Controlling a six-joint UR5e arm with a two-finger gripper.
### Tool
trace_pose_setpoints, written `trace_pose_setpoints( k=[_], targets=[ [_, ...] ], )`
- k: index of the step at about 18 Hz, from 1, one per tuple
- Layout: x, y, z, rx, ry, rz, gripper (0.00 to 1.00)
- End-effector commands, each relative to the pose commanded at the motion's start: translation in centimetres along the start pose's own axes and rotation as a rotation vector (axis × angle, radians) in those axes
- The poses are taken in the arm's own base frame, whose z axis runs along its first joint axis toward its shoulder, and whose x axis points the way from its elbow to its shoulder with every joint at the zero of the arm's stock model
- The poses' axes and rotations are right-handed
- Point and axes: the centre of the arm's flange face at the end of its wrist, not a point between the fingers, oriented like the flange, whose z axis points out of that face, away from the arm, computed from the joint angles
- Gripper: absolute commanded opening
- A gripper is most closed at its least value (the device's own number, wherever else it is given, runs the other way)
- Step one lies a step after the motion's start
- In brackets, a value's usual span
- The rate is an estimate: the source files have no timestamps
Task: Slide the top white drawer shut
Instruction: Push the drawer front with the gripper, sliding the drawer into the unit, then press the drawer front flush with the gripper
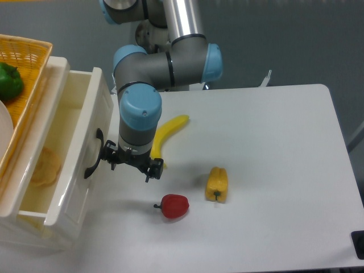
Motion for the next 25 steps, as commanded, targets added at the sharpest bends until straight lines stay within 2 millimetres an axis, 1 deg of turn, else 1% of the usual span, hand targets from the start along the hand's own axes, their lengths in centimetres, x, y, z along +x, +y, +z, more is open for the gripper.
trace_pose_setpoints(
  k=[2, 4, 7, 14, 15, 22, 25],
  targets=[
    [0.3, -0.1, 0.0, 0.0, 0.0, 0.005, 1.0],
    [1.1, -0.2, 0.1, -0.002, 0.002, 0.018, 1.0],
    [1.6, -0.4, 0.3, -0.005, 0.003, 0.025, 1.0],
    [2.6, -0.5, -0.1, 0.002, 0.0, 0.041, 1.0],
    [3.1, -0.5, 0.0, 0.001, 0.001, 0.049, 1.0],
    [3.8, -0.6, 0.3, -0.007, -0.001, 0.048, 1.0],
    [4.1, -0.7, 0.1, -0.005, -0.004, 0.05, 1.0]
  ],
)
